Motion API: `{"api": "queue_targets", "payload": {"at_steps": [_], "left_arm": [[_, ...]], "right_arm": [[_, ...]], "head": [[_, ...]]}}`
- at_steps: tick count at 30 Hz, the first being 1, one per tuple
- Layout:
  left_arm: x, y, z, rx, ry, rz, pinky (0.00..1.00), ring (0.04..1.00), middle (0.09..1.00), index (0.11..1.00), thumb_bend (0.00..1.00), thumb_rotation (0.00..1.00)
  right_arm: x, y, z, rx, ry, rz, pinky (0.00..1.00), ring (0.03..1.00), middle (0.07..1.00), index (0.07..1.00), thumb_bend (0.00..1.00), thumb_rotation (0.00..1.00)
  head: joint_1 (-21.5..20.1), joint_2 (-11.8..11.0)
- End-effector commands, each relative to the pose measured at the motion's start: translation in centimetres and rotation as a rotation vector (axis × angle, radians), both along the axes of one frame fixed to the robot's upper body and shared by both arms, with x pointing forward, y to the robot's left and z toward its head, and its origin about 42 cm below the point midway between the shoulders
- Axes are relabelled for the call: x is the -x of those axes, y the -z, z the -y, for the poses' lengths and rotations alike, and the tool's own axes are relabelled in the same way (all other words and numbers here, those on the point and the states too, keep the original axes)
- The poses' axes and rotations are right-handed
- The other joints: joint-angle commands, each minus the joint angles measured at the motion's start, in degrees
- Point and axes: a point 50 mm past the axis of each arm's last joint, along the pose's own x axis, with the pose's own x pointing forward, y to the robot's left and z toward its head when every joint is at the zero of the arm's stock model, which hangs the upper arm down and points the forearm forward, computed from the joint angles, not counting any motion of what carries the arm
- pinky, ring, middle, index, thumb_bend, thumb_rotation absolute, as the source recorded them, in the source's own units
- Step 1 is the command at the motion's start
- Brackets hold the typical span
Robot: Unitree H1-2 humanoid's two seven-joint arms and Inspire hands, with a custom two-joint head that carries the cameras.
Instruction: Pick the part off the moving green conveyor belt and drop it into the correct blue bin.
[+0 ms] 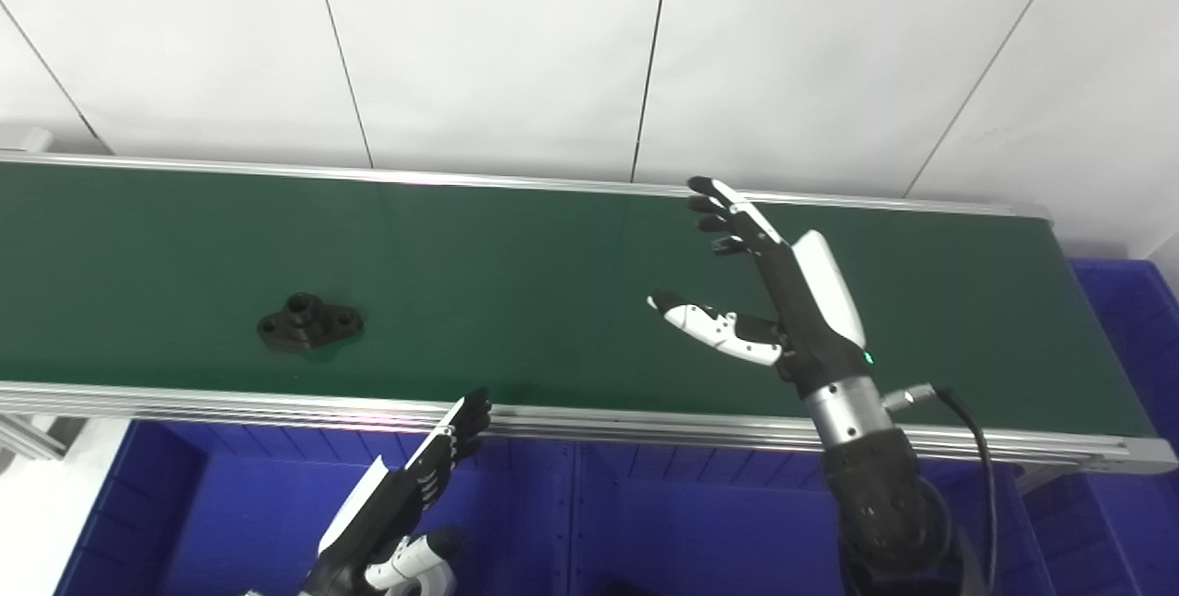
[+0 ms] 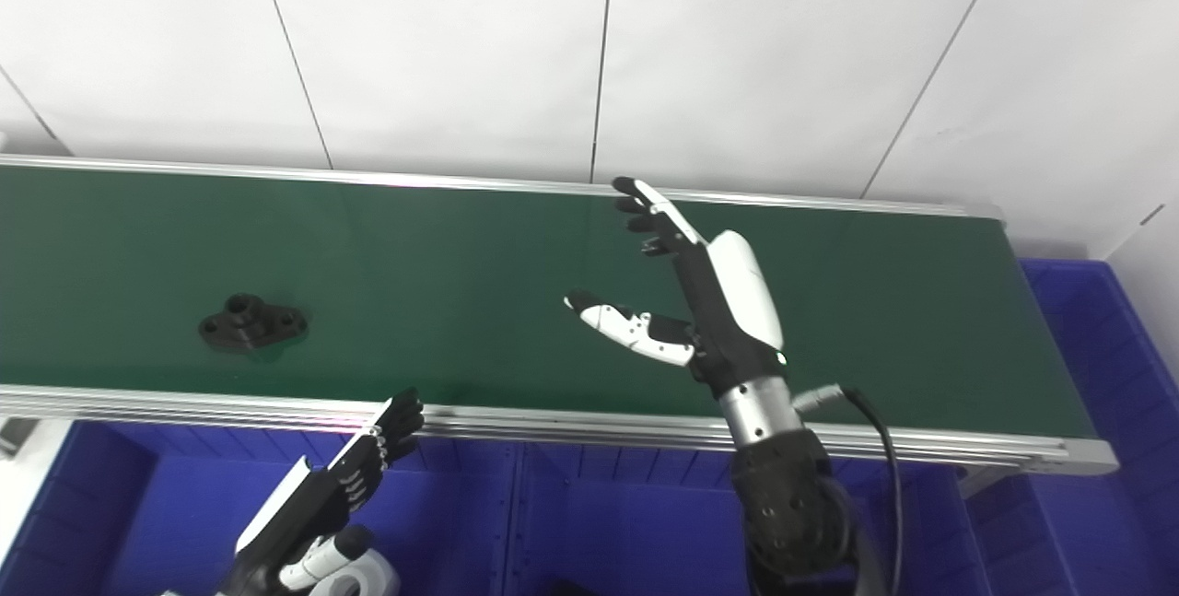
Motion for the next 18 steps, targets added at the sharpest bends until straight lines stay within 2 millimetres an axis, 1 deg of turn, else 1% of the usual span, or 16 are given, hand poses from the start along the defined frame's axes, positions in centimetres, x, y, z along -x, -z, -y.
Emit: {"api": "queue_targets", "payload": {"at_steps": [1,3,9,11,15,18], "left_arm": [[-0.1,-1.0,0.1,0.016,0.023,0.039,0.96,0.996,1.0,1.0,0.68,0.83],[-0.1,-1.0,0.1,0.012,0.03,0.042,0.96,0.998,1.0,1.0,0.68,0.83],[-0.1,-0.9,0.2,0.001,0.036,0.045,0.95,0.992,1.0,1.0,0.69,0.82],[-0.1,-0.9,0.2,0.0,0.035,0.045,0.95,0.991,1.0,1.0,0.69,0.82],[0.1,-0.9,0.2,0.004,0.032,0.045,0.94,0.985,1.0,1.0,0.68,0.81],[0.2,-0.9,0.3,0.005,0.034,0.046,0.94,0.987,1.0,1.0,0.68,0.81]], "right_arm": [[-0.9,-1.5,-0.5,0.01,-0.011,0.036,0.68,0.779,0.841,0.895,0.65,0.48],[-1.3,-1.5,-0.9,0.028,-0.02,0.033,0.68,0.777,0.841,0.895,0.65,0.48],[-2.4,-1.5,-2.4,0.101,-0.056,0.028,0.7,0.791,0.831,0.897,0.66,0.44],[-2.6,-1.5,-2.5,0.109,-0.06,0.026,0.7,0.797,0.831,0.899,0.66,0.44],[-3.3,-1.3,-3.7,0.159,-0.094,0.018,0.71,0.8,0.828,0.899,0.68,0.45],[-3.7,-1.2,-4.2,0.171,-0.109,0.02,0.7,0.796,0.827,0.897,0.68,0.44]], "head": [[0.08,0.05],[0.39,-0.32],[0.46,-0.96],[0.46,-0.96],[0.63,-1.63],[0.83,-1.94]]}}
